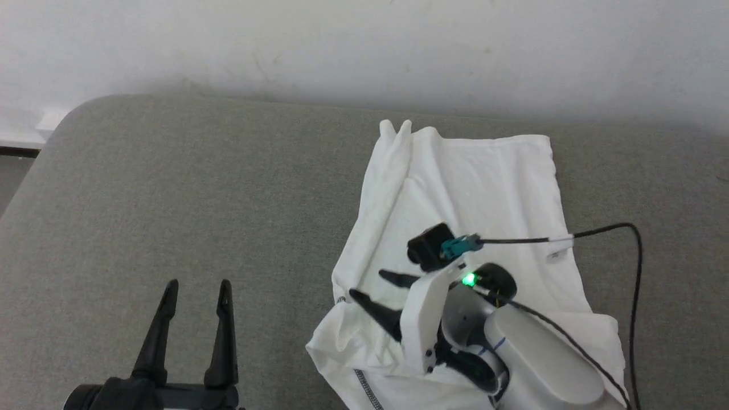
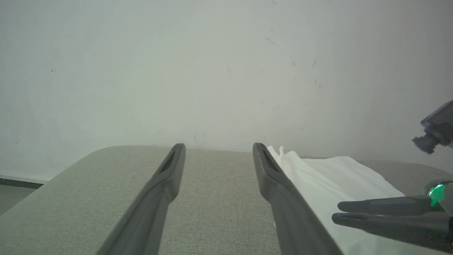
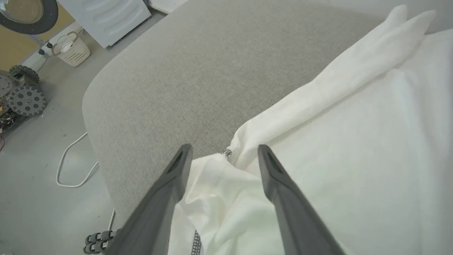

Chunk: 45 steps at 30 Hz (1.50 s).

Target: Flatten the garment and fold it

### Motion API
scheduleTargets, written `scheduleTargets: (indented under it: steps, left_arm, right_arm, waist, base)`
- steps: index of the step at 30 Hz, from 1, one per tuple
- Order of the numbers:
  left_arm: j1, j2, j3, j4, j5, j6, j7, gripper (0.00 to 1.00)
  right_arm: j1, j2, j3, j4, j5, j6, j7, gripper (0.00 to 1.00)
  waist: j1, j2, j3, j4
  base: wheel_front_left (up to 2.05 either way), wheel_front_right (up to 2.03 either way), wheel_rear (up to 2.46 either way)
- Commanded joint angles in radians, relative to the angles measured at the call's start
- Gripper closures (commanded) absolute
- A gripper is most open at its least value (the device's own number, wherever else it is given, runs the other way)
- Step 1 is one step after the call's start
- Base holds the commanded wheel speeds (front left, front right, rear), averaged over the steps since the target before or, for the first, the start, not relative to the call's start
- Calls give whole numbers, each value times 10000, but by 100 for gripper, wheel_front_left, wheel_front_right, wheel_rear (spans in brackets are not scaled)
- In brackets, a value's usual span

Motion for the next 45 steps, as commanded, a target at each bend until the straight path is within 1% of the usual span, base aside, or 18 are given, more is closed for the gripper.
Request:
scheduleTargets:
  steps: [1,5,9,11,15,17,19,22,26,29,32,35,38,41,42,45]
  left_arm:
    - [9,72,14,-64,-42,-3,26,0]
    - [38,129,28,-207,-52,23,68,0]
    - [-3,187,36,-314,-57,39,76,0]
    - [-38,212,59,-364,-59,56,54,0]
    - [-150,228,74,-414,-89,58,-45,0]
    - [-208,194,96,-423,-176,57,-124,0]
    - [-246,161,133,-396,-237,66,-191,0]
    - [-286,142,158,-357,-230,0,-262,0]
    - [-86,69,274,-258,-183,7,-286,0]
    - [124,1,363,-173,-145,35,-289,0]
    - [151,-43,443,-175,-142,15,-290,0]
    - [-146,25,400,-140,-166,-186,-291,0]
    - [-934,418,314,-149,-76,-441,-128,0]
    - [-2206,1090,164,-251,150,-703,608,0]
    - [-2206,1090,164,-251,150,-703,608,0]
    - [-3816,1780,-112,-295,88,-937,1812,0]
  right_arm:
    - [-133,-22,-288,-156,-123,-7,-138,0]
    - [135,-501,-2070,-1210,-1035,-7,-795,0]
    - [1090,-693,-4467,-2686,-2114,-7,-1329,0]
    - [1698,-628,-5665,-3604,-2800,-7,-1590,0]
    - [3007,-203,-7877,-5362,-3806,-7,-2161,0]
    - [3631,-69,-8655,-6070,-4242,-7,-2526,0]
    - [4187,-17,-9118,-6504,-4402,-7,-2926,0]
    - [4957,-7,-9412,-6516,-4154,-7,-3523,0]
    - [5611,-4,-9245,-6144,-3924,-7,-4217,0]
    - [5733,-3,-9146,-5824,-3774,-7,-4635,0]
    - [5645,-3,-9030,-5731,-3732,-7,-4830,0]
    - [5452,-2,-8987,-5807,-3783,-7,-4857,0]
    - [5267,-2,-8970,-5933,-3769,-7,-4868,0]
    - [5087,-2,-8884,-6031,-3721,-7,-4864,0]
    - [5087,-2,-8884,-6031,-3721,-7,-4864,0]
    - [4880,-2,-8809,-6048,-3629,-7,-4887,0]
  waist:
    - [0,1,-78,-263]
    - [0,1,-37,-626]
    - [0,1,85,-934]
    - [0,1,170,-1084]
    - [0,1,360,-1340]
    - [0,1,463,-1479]
    - [0,1,571,-1618]
    - [0,1,701,-1797]
    - [0,1,767,-1986]
    - [0,1,787,-2065]
    - [0,1,870,-2143]
    - [0,1,1077,-2188]
    - [0,1,1403,-2218]
    - [0,1,1868,-2282]
    - [0,1,1868,-2282]
    - [0,1,2439,-2354]
  base:
    - [0,0,0]
    - [0,0,0]
    - [0,0,0]
    - [0,0,0]
    - [0,0,0]
    - [0,0,0]
    - [0,0,0]
    - [0,0,0]
    - [0,0,0]
    - [0,0,0]
    - [0,0,0]
    - [0,0,0]
    - [0,0,0]
    - [0,0,0]
    - [0,0,0]
    - [0,0,0]
